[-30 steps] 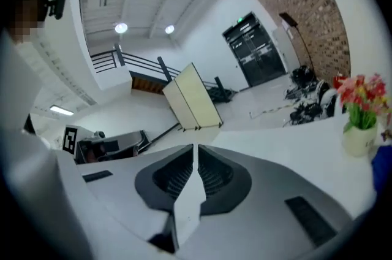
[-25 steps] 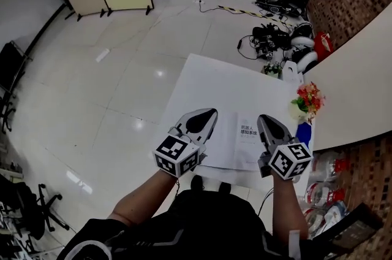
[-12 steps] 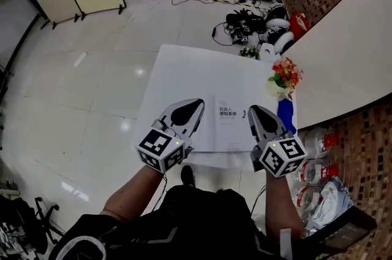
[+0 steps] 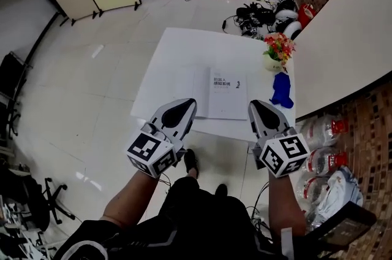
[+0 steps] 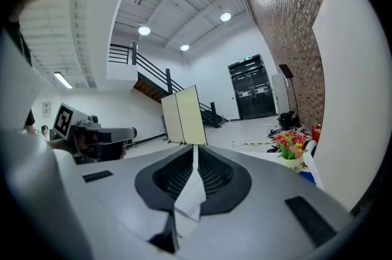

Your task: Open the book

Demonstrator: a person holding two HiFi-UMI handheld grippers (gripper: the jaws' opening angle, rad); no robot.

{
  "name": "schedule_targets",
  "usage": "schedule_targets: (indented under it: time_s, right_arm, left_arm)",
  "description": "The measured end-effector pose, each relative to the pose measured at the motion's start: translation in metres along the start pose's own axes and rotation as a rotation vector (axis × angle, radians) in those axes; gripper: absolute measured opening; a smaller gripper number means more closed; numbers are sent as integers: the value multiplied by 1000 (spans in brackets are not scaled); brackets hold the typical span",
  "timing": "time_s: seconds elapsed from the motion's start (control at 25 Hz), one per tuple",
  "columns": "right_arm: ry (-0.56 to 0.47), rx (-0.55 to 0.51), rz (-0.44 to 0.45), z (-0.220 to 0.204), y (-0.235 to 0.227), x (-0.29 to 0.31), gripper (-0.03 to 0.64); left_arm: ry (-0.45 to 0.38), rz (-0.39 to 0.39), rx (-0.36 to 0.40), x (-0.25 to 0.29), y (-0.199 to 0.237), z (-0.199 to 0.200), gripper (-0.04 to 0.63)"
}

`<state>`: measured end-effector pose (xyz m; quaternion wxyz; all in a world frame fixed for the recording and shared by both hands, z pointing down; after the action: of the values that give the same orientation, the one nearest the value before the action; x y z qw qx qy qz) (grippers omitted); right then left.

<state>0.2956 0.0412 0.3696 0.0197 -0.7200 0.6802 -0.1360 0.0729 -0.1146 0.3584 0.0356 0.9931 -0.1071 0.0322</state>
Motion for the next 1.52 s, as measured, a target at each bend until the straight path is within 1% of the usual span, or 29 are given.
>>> schedule_targets:
  time_s: [0.08,0.2,0.32,0.48,0.56,0.76,0.88,0.96,1.04,1.12,1.2,1.28,1.36,1.52]
  right_arm:
    - [3,4,10,-7,5,-20,15]
    - [14,33,10,-14,22,-43,15]
    - [19,6,18,-13,51,-56,15]
    - [-6,-32,21,-15,104,-66,15]
    - [-23,-37,12,-19,136,-76,15]
    - [-75,-26,-48,-34,212,-115,15]
    - [-82,-23,-91,-39,247,-148,15]
    - [-83,-47,-116,-40,262,-174,15]
    - [-88,-65,-130,-42,272,-200,15]
    - [-95,-71,-131,-46,281,-228,15]
    - [-107,-76,-126,-52,288,-259,15]
    - [-120,-80,-113,-60,292,-291,15]
    - [-125,-82,-93,-67,294,-323,15]
    - [-125,-87,-59,-76,296,-378,15]
  left_arm:
    - [11,27,12,-19,-20,1,-5]
    - [25,39,19,-49,-42,4,-5]
    - [7,53,15,-80,-54,8,-5]
    - [-6,36,27,-132,-60,6,-5]
    - [-14,19,37,-161,-56,2,-5]
    - [-37,-68,41,-224,-48,-4,-5]
    - [-36,-103,23,-254,-57,-7,-5]
    - [-47,-123,27,-268,-75,-6,-5]
    - [-39,-136,24,-280,-95,-6,-4]
    - [-13,-152,9,-293,-121,-8,-5]
    - [-19,-156,13,-305,-151,-9,-5]
    - [-39,-135,20,-315,-182,-11,-5]
    - [-39,-106,16,-327,-214,-11,-3]
    - [-32,-54,40,-355,-269,-8,-4]
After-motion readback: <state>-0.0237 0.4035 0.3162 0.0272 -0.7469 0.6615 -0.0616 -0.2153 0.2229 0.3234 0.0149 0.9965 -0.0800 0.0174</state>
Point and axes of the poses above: the fingertips, and each gripper's own axes: x forward along the fingers, y to its left, z out of its top, the point moved 10 cm from there along -x, backward along the fingers, and after that the axes turned 4 degrees about x, right-handed, at the moved point
